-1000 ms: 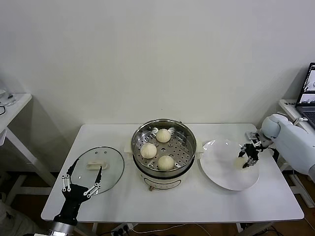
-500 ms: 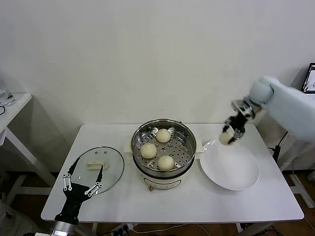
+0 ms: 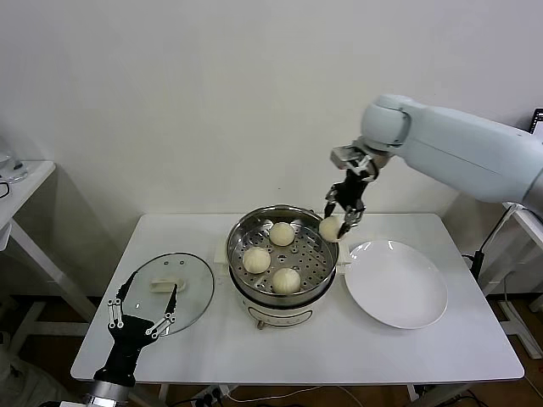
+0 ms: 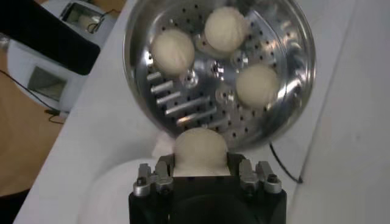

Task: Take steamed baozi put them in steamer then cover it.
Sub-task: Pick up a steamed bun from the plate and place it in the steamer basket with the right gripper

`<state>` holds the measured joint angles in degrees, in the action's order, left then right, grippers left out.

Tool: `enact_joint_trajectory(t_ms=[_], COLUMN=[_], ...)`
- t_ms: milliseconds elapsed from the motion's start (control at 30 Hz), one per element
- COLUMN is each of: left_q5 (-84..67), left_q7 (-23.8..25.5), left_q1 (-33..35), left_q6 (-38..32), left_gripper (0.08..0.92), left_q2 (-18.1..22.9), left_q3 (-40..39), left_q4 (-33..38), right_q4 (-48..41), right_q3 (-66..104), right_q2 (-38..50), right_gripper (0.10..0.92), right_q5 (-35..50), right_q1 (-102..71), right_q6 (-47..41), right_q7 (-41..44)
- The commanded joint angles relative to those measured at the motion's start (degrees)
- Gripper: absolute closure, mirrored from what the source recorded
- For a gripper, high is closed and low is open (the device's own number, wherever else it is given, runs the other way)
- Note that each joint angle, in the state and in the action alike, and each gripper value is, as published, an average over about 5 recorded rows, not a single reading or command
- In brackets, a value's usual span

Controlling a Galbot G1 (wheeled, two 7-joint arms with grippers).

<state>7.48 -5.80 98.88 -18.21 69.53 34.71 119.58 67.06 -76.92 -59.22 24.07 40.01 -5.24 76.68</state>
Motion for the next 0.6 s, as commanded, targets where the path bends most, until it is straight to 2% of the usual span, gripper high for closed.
enact_joint_trajectory(t_ms=[33, 300, 600], left_q5=[-0.08, -0.14, -0.14], left_q7=[-0.12, -0.21, -0.26], left_q1=[-0.02, -0.02, 0.08], left_q6=[-0.17, -0.17, -0.16], left_gripper=[0.177, 0.177, 0.177], left_q2=[-0.16, -0.24, -0.11], left_q3=[0.28, 0.55, 0.56], left_q4=[-0.12, -0.30, -0.38], right_q4=[-0.50, -5.55, -7.40], right_q3=[-4.62, -3.69, -3.24], right_q2=[-7.91, -10.53, -10.58], right_gripper=[0.414, 0.414, 0.414], right_q5=[2.05, -1.38, -3.93], right_q1=[-1.77, -6.17, -8.29], right_q6=[-1.94, -1.26, -0.70], right_q7=[-3.70, -3.65, -3.60])
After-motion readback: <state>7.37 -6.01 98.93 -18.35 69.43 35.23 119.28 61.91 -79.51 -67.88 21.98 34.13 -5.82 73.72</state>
